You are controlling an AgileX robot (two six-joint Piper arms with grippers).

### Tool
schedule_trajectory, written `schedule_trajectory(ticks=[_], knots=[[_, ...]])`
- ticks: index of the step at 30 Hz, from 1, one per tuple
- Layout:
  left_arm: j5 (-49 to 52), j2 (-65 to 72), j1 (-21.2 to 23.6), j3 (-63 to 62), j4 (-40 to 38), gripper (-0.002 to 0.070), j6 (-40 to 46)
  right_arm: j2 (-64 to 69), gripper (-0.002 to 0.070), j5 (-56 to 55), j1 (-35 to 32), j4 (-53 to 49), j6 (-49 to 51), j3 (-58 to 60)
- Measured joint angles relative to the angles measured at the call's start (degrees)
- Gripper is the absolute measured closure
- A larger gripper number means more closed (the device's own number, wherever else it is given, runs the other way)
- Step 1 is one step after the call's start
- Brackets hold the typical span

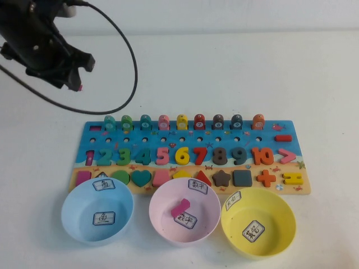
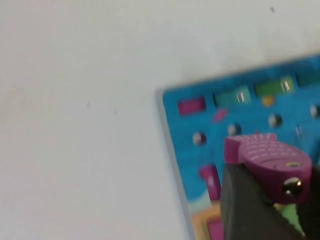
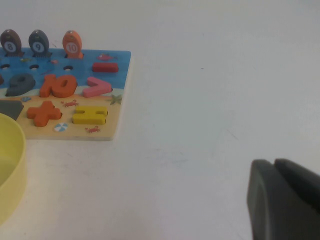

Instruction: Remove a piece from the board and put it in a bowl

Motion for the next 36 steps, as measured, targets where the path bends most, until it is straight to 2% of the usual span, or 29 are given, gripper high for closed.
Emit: schedule_trajectory(ticks=[4,7,14,17,24,31,34,36], knots=[[0.1,-10.6,-0.67,13.38,0.12,0.0489,1.34,0.0,0.0694,0.0,0.0,0.0,0.0,0.0],[0.22,-17.33,-2.94,24.04,-0.4,0.0489,1.87,0.0,0.0694,0.0,0.0,0.0,0.0,0.0],[-8.92,-24.54,-12.01,40.92,-3.93,0.049,1.95,0.0,0.0694,0.0,0.0,0.0,0.0,0.0],[-11.09,-23.29,-13.55,43.43,-4.31,0.049,1.95,0.0,0.0694,0.0,0.0,0.0,0.0,0.0],[-17.73,-16.69,-13.71,43.9,-2.94,0.049,1.95,0.0,0.0694,0.0,0.0,0.0,0.0,0.0],[-18.52,-11.45,-13.71,43.9,-2.94,0.049,2.06,0.0,0.0694,0.0,0.0,0.0,0.0,0.0],[-18.43,-10.64,-13.71,43.99,-2.94,0.0472,2.08,0.0,0.0694,0.0,0.0,0.0,0.0,0.0],[-18.3,-10.52,-13.71,43.99,-2.94,0.0414,2.08,0.0,0.0694,0.0,0.0,0.0,0.0,0.0]])
